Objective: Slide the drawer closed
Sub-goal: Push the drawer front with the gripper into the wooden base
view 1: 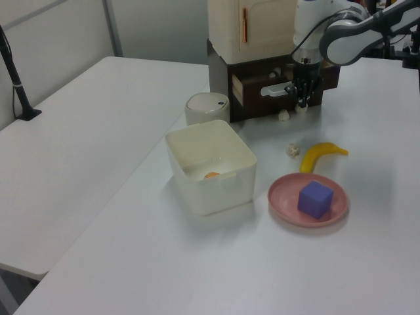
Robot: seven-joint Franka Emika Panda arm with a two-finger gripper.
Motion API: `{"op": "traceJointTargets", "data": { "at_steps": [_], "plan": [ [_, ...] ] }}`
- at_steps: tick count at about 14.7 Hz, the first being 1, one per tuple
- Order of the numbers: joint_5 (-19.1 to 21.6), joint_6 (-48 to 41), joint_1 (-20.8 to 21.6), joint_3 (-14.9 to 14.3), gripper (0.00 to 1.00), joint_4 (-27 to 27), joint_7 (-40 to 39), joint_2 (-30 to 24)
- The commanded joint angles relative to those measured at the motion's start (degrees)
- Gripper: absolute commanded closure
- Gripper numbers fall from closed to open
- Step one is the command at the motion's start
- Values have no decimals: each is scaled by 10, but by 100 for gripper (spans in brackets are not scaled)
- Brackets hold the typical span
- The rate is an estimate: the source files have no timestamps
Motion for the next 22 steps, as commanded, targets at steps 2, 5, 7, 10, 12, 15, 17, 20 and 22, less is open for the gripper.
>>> {"op": "traceJointTargets", "data": {
  "at_steps": [2, 5, 7, 10, 12, 15, 17, 20, 22],
  "plan": [
    [-55, 70, -36, -3, 100, -3, 84, 11],
    [-83, 103, -48, -18, 100, -3, 117, 12],
    [-99, 111, -49, -33, 100, 2, 135, 12],
    [-114, 117, -56, -47, 100, 5, 147, 13],
    [-118, 112, -59, -47, 100, 4, 140, 13],
    [-118, 98, -52, -47, 100, 3, 138, 11],
    [-117, 91, -51, -43, 100, 3, 139, 10],
    [-116, 28, -17, -40, 100, 3, 112, 10],
    [-107, 1, -5, -37, 100, 4, 102, 6]
  ]
}}
